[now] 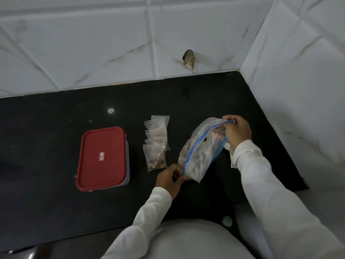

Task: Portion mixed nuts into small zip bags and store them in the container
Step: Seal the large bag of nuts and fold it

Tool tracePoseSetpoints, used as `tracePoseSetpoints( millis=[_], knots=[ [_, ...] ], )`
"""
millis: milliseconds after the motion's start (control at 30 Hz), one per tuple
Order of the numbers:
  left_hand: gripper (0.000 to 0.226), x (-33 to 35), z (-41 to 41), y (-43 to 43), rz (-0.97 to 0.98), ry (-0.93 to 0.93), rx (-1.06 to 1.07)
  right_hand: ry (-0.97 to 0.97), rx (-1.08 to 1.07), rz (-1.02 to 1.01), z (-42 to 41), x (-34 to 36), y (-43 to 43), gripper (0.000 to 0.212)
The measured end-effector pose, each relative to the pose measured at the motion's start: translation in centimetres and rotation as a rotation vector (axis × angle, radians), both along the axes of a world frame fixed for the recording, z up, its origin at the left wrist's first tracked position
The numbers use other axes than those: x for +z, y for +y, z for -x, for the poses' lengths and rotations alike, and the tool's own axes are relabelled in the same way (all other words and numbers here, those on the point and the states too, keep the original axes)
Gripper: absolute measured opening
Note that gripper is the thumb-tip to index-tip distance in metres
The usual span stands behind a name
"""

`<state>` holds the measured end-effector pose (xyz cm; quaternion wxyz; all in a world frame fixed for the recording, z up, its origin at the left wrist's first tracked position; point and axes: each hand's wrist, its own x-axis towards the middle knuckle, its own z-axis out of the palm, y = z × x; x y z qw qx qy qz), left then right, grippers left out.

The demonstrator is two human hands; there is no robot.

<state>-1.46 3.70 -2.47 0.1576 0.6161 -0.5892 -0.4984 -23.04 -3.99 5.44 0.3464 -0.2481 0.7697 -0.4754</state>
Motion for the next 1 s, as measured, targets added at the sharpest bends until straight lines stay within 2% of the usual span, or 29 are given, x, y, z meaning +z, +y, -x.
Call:
tracePoseSetpoints(
  millis=[133,333,467,600,767,900,1000],
  knots=[
    [0.016,1.4,-0.5,-0.9,0.01,0.044,0.141,0.033,0.033,0.028,0.7,0.3,0.3,0.02],
    [0.026,5.7,-1.4,-4.3,0.154,0.104,0.412,0.276,0.236,0.028,1.6,1.5,1.4,0.017],
    [0.012,7.7,-1.7,-5.9,0.218,0.102,0.484,0.384,0.261,0.016,2.0,2.2,1.9,0.013],
    [0.016,7.9,-2.0,-6.8,0.201,0.161,0.536,0.432,0.285,-0.024,2.7,2.7,2.5,0.015],
    [0.029,8.9,-2.7,-7.8,0.17,0.116,0.498,0.372,0.262,-0.018,3.3,3.1,2.8,0.026],
    [0.027,11.4,-2.8,-8.8,0.081,0.281,0.488,0.286,0.252,0.012,3.5,4.1,3.0,0.036],
    [0.031,13.6,-2.7,-9.5,0.006,0.474,0.512,0.191,0.251,-0.017,3.8,5.4,3.0,0.04]
  ],
)
